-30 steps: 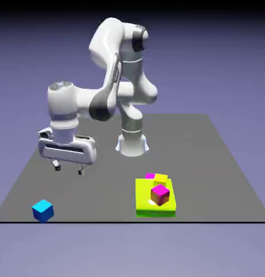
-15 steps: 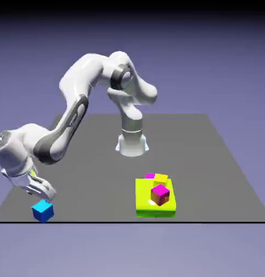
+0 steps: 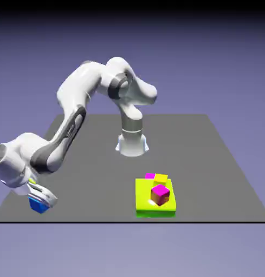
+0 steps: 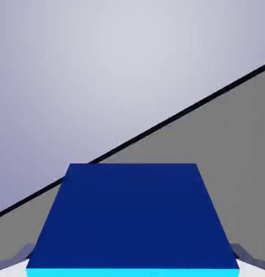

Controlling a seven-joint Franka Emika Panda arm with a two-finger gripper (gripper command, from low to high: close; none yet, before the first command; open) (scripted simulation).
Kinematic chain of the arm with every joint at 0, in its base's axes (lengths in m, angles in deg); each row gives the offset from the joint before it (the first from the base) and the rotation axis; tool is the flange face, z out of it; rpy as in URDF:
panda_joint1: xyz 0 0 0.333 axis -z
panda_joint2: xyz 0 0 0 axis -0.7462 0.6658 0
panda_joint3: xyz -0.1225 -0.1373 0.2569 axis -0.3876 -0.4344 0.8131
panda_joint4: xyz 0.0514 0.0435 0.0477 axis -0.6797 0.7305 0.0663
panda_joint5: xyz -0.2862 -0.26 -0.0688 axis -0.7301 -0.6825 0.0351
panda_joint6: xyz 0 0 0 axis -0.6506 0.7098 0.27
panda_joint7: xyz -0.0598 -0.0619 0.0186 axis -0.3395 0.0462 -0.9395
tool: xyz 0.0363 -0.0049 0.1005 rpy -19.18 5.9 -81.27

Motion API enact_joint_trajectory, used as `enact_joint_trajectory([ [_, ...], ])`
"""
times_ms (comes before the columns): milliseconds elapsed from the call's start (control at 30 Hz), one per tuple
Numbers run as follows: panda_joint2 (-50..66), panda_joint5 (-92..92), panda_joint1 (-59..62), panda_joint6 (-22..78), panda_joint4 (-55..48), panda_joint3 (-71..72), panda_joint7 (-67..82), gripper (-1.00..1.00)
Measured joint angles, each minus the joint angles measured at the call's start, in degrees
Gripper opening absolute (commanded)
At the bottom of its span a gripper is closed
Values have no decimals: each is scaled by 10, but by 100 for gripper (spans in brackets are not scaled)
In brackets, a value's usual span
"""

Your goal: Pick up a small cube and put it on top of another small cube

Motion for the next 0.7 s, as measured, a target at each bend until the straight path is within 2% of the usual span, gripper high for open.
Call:
enact_joint_trajectory([
  [433, -261, -221, -237, -40, 264, 207, 109, -100],
  [567, -236, -233, -232, -115, 314, 201, 99, -100],
  [600, -230, -236, -230, -133, 327, 199, 96, 100],
  [700, -238, -233, -232, -109, 310, 201, 99, 100],
])
